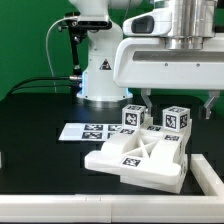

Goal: Assemble chair

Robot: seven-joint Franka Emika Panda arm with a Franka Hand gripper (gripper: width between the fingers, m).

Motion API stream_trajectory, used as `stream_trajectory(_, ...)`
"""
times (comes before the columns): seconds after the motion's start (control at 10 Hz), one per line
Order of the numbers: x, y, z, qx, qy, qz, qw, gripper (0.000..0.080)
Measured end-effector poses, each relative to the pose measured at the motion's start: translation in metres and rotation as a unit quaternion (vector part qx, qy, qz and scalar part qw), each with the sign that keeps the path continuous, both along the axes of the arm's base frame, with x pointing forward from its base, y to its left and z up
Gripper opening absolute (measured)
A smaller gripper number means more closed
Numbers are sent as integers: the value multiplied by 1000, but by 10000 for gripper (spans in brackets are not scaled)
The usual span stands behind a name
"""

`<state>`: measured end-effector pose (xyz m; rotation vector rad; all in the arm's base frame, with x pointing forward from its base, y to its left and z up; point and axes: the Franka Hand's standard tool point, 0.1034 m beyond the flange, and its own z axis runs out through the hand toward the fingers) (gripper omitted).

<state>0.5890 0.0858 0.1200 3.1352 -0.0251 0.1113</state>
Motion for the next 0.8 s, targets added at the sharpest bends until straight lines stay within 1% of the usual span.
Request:
stream_trajectory(0.1, 1, -1, 0, -11, 1, 97, 995, 648)
stream_trajectory(0.2, 1, 2, -1, -19, 0, 170, 985, 649)
stream_trajectory(0.3, 1, 4, -2, -19, -6, 175, 984, 649)
stream_trajectory(0.4, 1, 3, -2, -18, -6, 162, 987, 622)
stream_trajectory(0.6, 1, 2, -3, -18, -6, 161, 987, 343)
stream_trajectory(0.7, 1, 3, -3, -14, -6, 118, 993, 281)
stream_trajectory(0.8, 1, 3, -3, -11, -7, 75, 997, 281)
